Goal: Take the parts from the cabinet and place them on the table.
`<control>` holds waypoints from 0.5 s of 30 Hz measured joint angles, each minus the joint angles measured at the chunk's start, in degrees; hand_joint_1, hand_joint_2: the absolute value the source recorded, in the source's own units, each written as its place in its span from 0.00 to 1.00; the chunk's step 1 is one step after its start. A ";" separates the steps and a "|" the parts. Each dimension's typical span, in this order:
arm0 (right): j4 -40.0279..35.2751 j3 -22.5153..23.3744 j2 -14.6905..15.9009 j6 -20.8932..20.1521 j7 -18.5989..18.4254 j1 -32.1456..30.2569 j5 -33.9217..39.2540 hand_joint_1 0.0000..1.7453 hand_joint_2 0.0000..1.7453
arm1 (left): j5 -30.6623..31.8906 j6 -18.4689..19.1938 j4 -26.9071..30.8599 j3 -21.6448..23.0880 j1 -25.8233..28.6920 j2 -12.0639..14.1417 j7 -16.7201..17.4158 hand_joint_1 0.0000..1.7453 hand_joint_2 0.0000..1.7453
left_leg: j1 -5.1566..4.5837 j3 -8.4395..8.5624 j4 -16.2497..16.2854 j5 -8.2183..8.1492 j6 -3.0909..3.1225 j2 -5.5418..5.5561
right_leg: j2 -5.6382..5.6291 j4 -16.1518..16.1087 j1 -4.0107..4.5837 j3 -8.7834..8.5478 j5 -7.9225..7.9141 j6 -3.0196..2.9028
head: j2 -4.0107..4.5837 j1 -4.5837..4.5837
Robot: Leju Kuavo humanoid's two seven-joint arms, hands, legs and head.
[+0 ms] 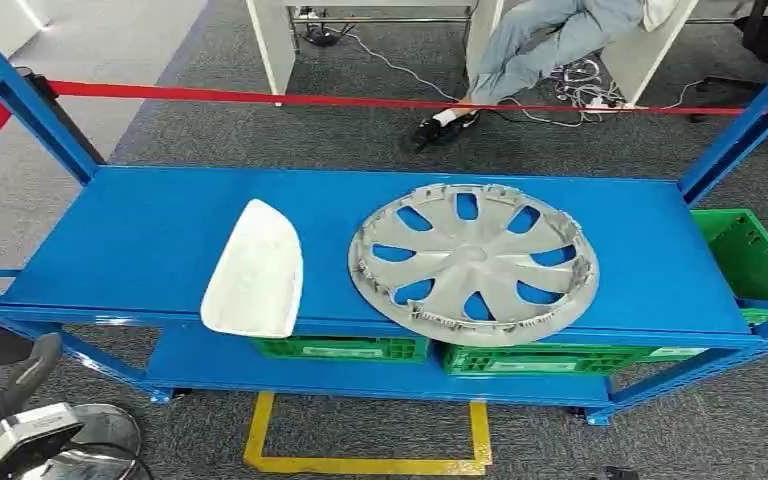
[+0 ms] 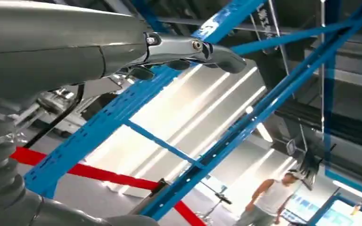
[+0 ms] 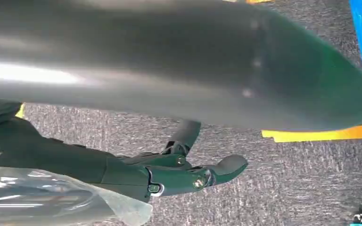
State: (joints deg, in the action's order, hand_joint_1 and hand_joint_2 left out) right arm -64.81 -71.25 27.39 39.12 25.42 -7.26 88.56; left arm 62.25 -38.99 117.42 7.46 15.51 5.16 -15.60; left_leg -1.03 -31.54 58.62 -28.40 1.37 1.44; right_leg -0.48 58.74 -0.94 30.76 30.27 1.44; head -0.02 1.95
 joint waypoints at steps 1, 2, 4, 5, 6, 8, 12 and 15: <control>-0.13 -0.11 0.11 0.07 0.02 0.03 0.15 0.00 0.00 | 1.16 -0.02 0.00 0.66 -0.20 0.68 1.36 0.00 1.00 | 0.00 0.00 0.00 0.00 0.00 0.00 | 0.00 0.00 0.00 0.00 0.00 0.00 | 0.00 0.00; -0.26 -0.24 0.15 0.15 0.09 0.03 0.24 0.00 0.00 | 2.34 -0.09 0.00 1.36 -0.43 1.52 2.78 0.00 1.00 | 0.00 0.00 0.00 0.00 0.00 0.00 | 0.00 0.00 0.00 0.00 0.00 0.00 | 0.00 0.00; -0.57 -0.54 0.35 0.28 0.17 0.08 0.44 0.00 0.00 | 4.88 -0.07 0.00 2.92 -0.92 3.16 5.91 0.00 1.00 | 0.00 -0.01 0.00 0.00 0.00 0.00 | 0.00 0.00 0.00 0.00 0.00 0.00 | 0.00 0.00; -0.68 -0.63 0.39 0.33 0.18 0.10 0.55 0.00 0.00 | 5.79 0.18 0.00 3.80 -1.14 4.00 7.34 0.00 1.00 | -0.01 -0.01 0.00 0.00 0.00 0.00 | 0.00 0.00 0.00 0.00 0.00 0.00 | -0.02 0.00; -0.72 -0.83 0.46 0.42 0.20 0.15 0.70 0.00 0.00 | 6.66 0.76 -0.09 4.62 -1.35 4.79 8.77 0.00 1.00 | 0.00 -0.01 0.00 0.00 0.00 0.00 | 0.00 -0.01 0.00 0.01 0.00 0.00 | 0.00 0.02; -0.72 -1.20 0.55 0.44 0.35 0.22 0.85 0.00 0.00 | 7.87 2.34 -0.50 6.71 -1.91 6.34 11.01 0.00 1.00 | -0.01 -0.01 0.00 0.00 0.00 0.00 | 0.01 -0.01 -0.01 0.01 0.00 0.00 | 0.00 0.00; -0.72 -1.88 0.59 0.44 0.59 0.53 1.07 0.00 0.00 | 9.79 5.73 -2.41 11.92 -2.93 8.92 15.52 0.00 1.00 | -0.01 -0.01 0.00 0.00 0.00 -0.01 | -0.02 -0.01 -0.01 0.01 0.00 0.00 | 0.00 0.00; -0.72 -2.43 0.66 0.44 0.68 0.86 1.18 0.00 0.00 | 10.31 7.72 -4.09 15.65 -3.52 10.38 18.71 0.00 1.00 | -0.01 -0.01 0.00 0.00 0.00 -0.01 | -0.03 -0.01 -0.01 0.01 0.00 0.00 | 0.00 0.00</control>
State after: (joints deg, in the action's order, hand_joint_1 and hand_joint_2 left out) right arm -65.53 -73.68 28.04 39.56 26.10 -6.40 89.74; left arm 72.57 -31.28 113.33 23.11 11.98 15.54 3.11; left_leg -1.04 -31.54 58.62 -28.40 1.37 1.43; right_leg -0.51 58.73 -0.95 30.77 30.27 1.44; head -0.02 1.95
